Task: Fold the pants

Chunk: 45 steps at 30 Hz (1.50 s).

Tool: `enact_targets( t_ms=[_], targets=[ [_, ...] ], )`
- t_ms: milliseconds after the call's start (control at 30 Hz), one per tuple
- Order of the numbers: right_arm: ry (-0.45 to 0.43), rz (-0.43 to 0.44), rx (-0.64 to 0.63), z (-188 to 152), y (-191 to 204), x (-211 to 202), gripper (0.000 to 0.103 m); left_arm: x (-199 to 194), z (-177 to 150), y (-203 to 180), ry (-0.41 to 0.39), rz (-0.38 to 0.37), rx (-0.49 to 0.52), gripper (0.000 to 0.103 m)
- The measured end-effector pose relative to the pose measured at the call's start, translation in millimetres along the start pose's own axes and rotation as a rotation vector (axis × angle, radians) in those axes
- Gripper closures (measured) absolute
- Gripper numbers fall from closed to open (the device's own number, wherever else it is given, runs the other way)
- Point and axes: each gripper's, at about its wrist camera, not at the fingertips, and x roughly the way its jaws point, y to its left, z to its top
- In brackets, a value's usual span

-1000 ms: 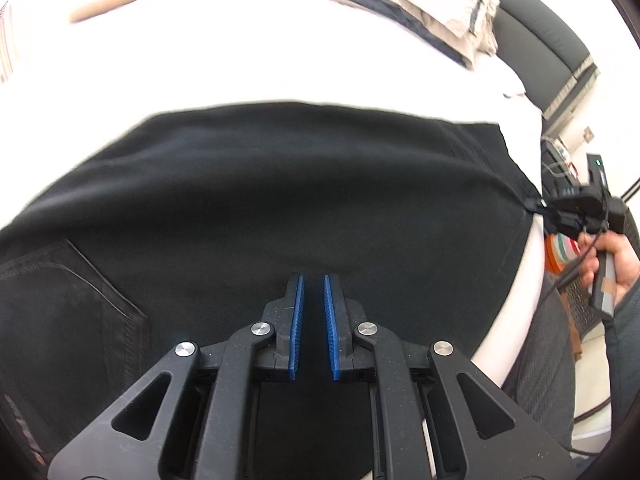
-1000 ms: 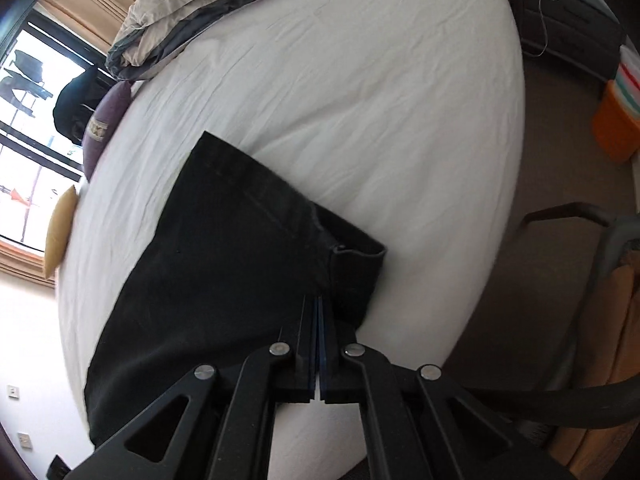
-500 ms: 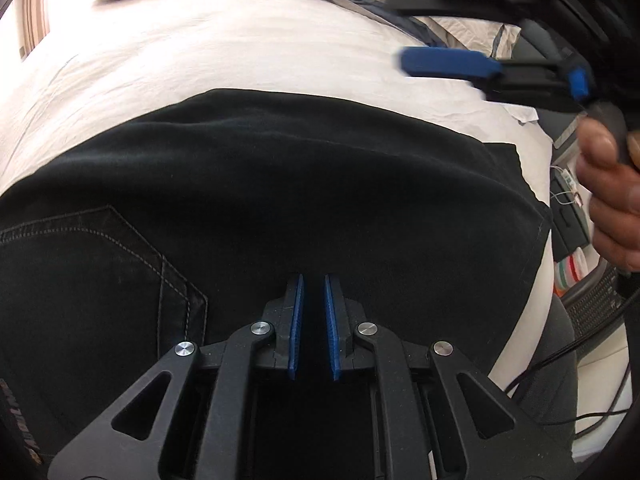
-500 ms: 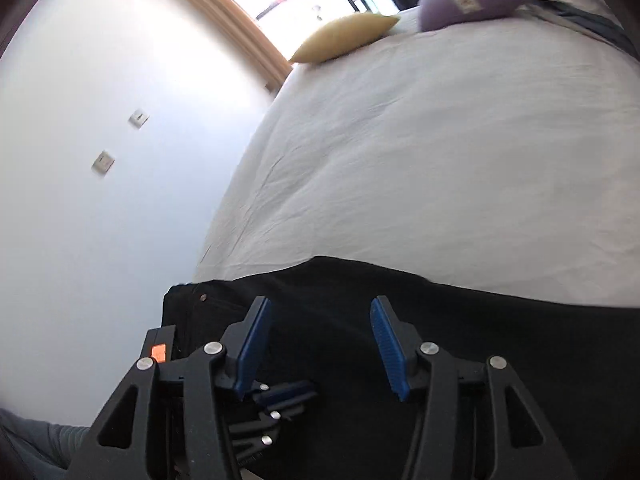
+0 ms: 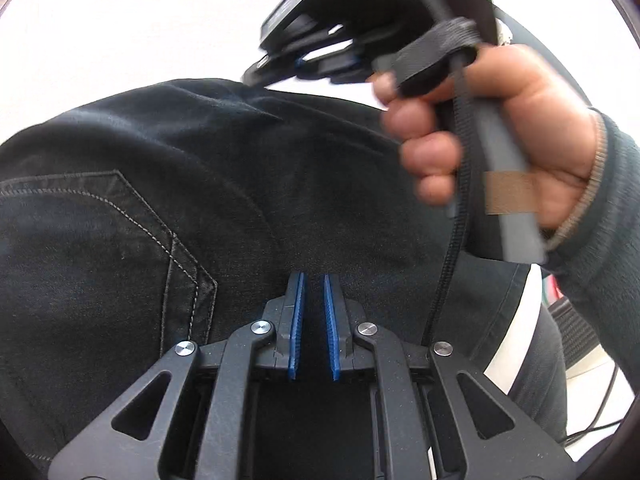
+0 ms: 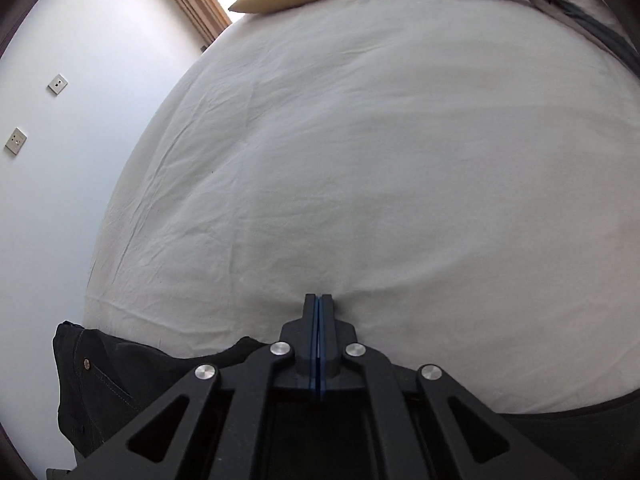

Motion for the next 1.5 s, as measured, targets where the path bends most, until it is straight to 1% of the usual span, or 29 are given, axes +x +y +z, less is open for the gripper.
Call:
enact_targets(
  t_ms=[33,67,100,167,200,267,333,367,400,433,567,633,667,733,800,833,867,900,933,1000,1033,1100,1133,1167,1233,1300,1367,1467,1500],
  targets=[
    [-0.028,0.042,0.028,-6.1,-8.2,-19.5,0.103,-2.2,4.0,-5.5,0.018,0.018,0.008,0.093],
    [-0.046,0.082,0.048,-15.6,-18.2,-38.4,0.099,-8.5,8.8,-8.2,0.028,0.023,0.009,0.093],
    [-0.055,0.098,0.061,-28.3,-28.4,-55.1,0.094,-14.7,15.6,-12.3,0.018,0.012,0.015,0.093],
    [-0.055,0.11,0.089,-56.6,-54.8,-83.5,0.089,-25.7,36.4,-19.6,-0.011,-0.007,0.054,0.093],
    [-0.051,0.099,0.119,-71.9,-72.9,-93.4,0.088,-21.8,50.1,-23.4,-0.01,-0.016,0.081,0.093],
    [-0.017,0.03,0.194,-102.2,-109.9,-104.6,0.088,-6.4,70.9,-29.0,0.022,-0.054,0.136,0.093],
    [0.008,-0.044,0.292,-133.4,-153.6,-112.2,0.088,22.9,88.8,-34.5,0.097,-0.066,0.19,0.093],
    [0.015,-0.059,0.341,-147.7,-174.1,-115.8,0.092,37.0,96.2,-33.5,0.14,-0.059,0.218,0.093],
    [0.0,-0.036,0.387,-163.1,-192.8,-121.2,0.103,52.6,102.7,-30.0,0.186,-0.053,0.236,0.093],
    [-0.025,-0.02,0.429,-172.9,-209.3,-128.9,0.103,62.3,107.5,-24.4,0.206,-0.062,0.233,0.093],
    [-0.114,-0.042,0.524,-198.1,-253.4,-154.9,0.103,77.2,135.3,10.5,0.225,-0.151,0.096,0.097],
    [-0.14,-0.156,0.541,-206.6,-268.4,-166.4,0.103,76.3,139.6,20.4,0.212,-0.129,0.09,0.097],
    [-0.151,-0.19,0.576,-213.3,-278.1,-176.4,0.103,76.3,139.6,23.9,0.21,-0.126,0.075,0.097],
    [-0.149,-0.259,0.656,-225.5,-293.9,-196.3,0.103,70.9,134.7,14.9,0.183,-0.066,0.088,0.097],
    [-0.144,-0.388,0.666,-231.5,-294.1,-219.5,0.103,53.1,136.4,-0.7,0.149,0.022,0.168,0.097],
    [-0.164,-0.388,0.666,-230.4,-288.9,-228.4,0.098,44.7,130.3,-18.8,0.138,0.019,0.211,0.097],
    [-0.194,-0.32,0.664,-228.0,-282.3,-233.3,0.096,34.3,124.0,-40.3,0.118,-0.022,0.243,0.097],
    [-0.202,-0.221,0.656,-223.7,-275.1,-232.3,0.096,25.6,116.9,-63.9,0.106,-0.067,0.279,0.096],
    [-0.184,-0.144,0.636,-216.8,-264.7,-226.0,0.095,22.1,107.0,-84.0,0.109,-0.087,0.332,0.096],
    [-0.142,-0.073,0.541,-200.2,-235.2,-206.8,0.089,33.0,89.3,-122.1,0.131,-0.096,0.408,0.096],
    [-0.104,-0.037,0.496,-196.1,-222.4,-193.8,0.088,39.9,81.0,-127.8,0.15,-0.099,0.421,0.096],
    [0.016,0.0,0.472,-197.4,-206.3,-159.5,0.086,53.8,63.9,-123.5,0.213,-0.11,0.374,0.096],
    [0.065,-0.023,0.465,-205.3,-206.6,-146.9,0.087,61.4,54.1,-119.1,0.252,-0.111,0.352,0.097],
    [0.066,-0.046,0.463,-212.2,-209.8,-144.9,0.103,67.0,39.4,-123.0,0.26,-0.108,0.348,0.097],
    [0.047,0.01,0.537,-227.4,-229.3,-153.0,0.103,61.7,18.5,-117.8,0.244,-0.128,0.323,0.097],
    [0.041,-0.027,0.549,-233.3,-240.3,-166.6,0.103,50.4,8.1,-102.1,0.253,-0.173,0.262,0.097],
    [0.026,-0.109,0.564,-233.3,-247.1,-177.1,0.103,40.7,-2.1,-86.2,0.258,-0.207,0.218,0.097],
    [0.007,-0.241,0.579,-228.6,-247.8,-196.3,0.103,18.4,-13.7,-82.7,0.25,-0.177,0.217,0.097],
    [-0.013,-0.266,0.565,-225.3,-243.4,-201.6,0.098,5.3,-12.1,-81.0,0.22,-0.155,0.234,0.097]
  ],
)
